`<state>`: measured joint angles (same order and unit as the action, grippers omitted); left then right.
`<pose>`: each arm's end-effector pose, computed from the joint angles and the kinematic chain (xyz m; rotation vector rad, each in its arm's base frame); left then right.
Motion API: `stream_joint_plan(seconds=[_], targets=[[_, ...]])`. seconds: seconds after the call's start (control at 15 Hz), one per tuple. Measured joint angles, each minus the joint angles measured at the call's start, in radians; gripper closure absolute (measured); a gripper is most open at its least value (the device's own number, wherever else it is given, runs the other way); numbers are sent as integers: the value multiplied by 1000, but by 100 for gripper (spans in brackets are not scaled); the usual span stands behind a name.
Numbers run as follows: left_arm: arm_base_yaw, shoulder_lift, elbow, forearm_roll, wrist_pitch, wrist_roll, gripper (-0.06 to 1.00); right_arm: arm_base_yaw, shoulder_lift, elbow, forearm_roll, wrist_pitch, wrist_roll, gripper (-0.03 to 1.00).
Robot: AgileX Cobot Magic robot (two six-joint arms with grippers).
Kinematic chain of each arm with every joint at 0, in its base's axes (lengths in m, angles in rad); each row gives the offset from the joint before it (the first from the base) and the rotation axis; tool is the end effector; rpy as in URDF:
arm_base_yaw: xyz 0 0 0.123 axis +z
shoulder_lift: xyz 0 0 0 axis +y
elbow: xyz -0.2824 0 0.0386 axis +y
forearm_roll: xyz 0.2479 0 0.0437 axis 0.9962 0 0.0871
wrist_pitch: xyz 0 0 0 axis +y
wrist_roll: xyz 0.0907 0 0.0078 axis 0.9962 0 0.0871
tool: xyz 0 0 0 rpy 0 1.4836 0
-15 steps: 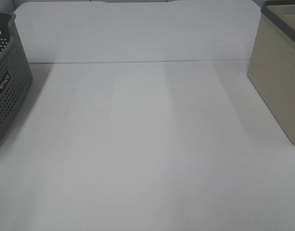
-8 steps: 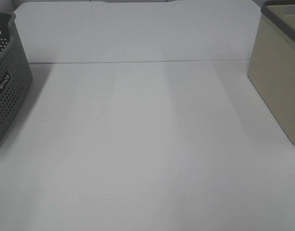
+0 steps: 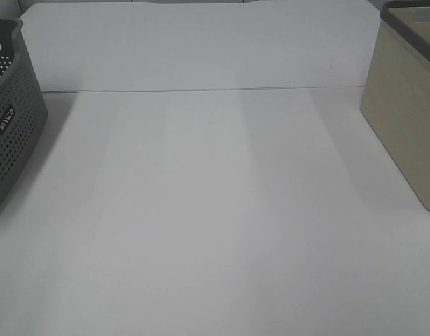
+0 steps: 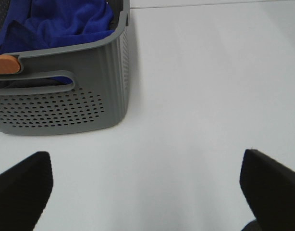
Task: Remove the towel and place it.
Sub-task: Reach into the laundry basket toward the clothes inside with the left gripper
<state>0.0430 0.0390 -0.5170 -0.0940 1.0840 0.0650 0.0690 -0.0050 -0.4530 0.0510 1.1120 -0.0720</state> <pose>-0.0015 -0.0076 0.2805 0.0274 2.0860 -0.0478 -0.0032 0.0040 0.2601 -0.1532 2.1315 0.0604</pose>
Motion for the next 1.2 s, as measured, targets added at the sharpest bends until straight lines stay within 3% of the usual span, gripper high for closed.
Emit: stream_joint_plan(seconds=[0.07, 0.33, 0.6, 0.73, 0.93, 1.13, 1.2], targets=[[0, 23, -9, 0, 4, 13, -4, 0, 0, 0, 0, 0, 0, 21], [0, 251, -190, -34, 128, 284, -4, 0, 0, 0, 0, 0, 0, 21], [0, 500, -387, -24, 134, 518, -4, 0, 0, 0, 0, 0, 0, 21], [0, 690, -560, 43, 134, 629, -4, 0, 0, 0, 0, 0, 0, 21], [0, 871, -695, 166, 134, 712, -4, 0, 0, 0, 0, 0, 0, 21], [0, 1082, -788, 336, 132, 792, -4, 0, 0, 0, 0, 0, 0, 21], [0, 1184, -807, 447, 131, 819, -4, 0, 0, 0, 0, 0, 0, 21]])
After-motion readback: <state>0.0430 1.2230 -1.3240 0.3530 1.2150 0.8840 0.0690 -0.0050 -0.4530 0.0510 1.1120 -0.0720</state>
